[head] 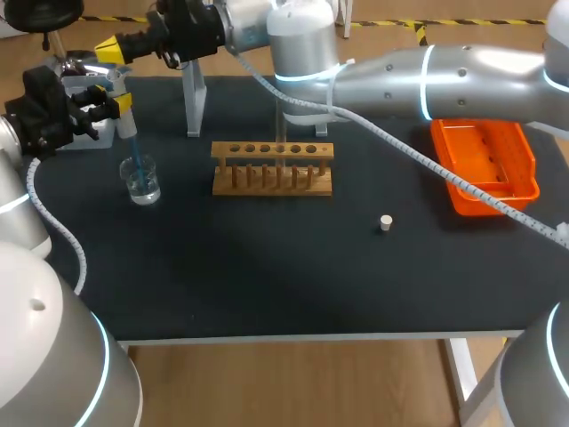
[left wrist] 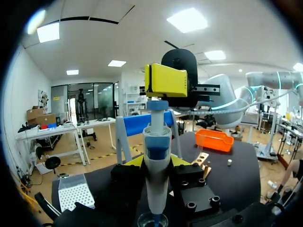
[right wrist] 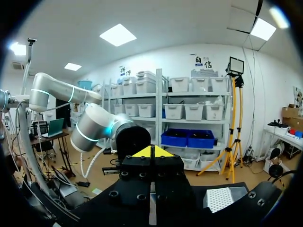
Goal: Invert the test tube, pick up the pipette, mount the tip to pipette, aspirate from beaker and dispense into the tube, eject the tip, return the pipette, and cap with the stopper.
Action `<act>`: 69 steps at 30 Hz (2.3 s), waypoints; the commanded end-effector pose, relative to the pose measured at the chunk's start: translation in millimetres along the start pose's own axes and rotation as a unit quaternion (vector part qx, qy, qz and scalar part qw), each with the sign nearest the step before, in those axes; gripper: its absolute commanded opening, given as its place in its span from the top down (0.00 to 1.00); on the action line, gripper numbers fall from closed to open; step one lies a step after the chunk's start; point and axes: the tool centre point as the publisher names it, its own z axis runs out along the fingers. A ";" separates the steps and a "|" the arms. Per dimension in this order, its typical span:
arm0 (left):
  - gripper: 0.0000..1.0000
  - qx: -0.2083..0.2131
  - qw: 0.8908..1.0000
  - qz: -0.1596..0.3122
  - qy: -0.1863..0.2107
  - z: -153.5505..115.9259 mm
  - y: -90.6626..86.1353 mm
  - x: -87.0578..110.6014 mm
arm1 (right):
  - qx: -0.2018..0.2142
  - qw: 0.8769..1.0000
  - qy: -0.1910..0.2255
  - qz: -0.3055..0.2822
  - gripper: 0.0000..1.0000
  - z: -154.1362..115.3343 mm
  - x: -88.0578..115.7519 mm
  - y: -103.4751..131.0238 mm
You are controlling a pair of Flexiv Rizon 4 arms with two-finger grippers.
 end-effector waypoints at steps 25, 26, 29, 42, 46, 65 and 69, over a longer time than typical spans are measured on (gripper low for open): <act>1.00 0.000 1.000 0.001 -0.001 1.4 0.2 0.2 | -0.004 1.000 0.007 0.018 1.00 3.4 -2.7 -19.3; 1.00 0.000 1.000 0.001 -0.001 1.4 0.2 0.2 | -0.005 1.000 0.007 0.019 1.00 3.4 -2.8 -20.4; 1.00 0.000 1.000 0.001 -0.001 1.4 0.2 0.2 | -0.005 1.000 0.007 0.022 1.00 3.9 -1.9 -23.8; 1.00 0.000 1.000 0.001 -0.001 1.4 0.2 0.2 | -0.006 0.999 0.008 0.035 1.00 5.0 0.3 -37.2; 1.00 0.000 1.000 0.001 -0.001 1.4 0.2 0.2 | -0.005 0.999 0.007 0.039 1.00 4.7 0.6 -40.7; 1.00 0.000 1.000 0.001 -0.001 1.4 0.2 0.2 | 0.011 1.000 -0.007 -0.017 0.00 -18.9 17.9 20.0; 1.00 0.000 1.000 0.001 -0.001 1.4 0.2 0.2 | 0.037 0.999 -0.026 -0.022 0.00 -43.6 26.0 23.3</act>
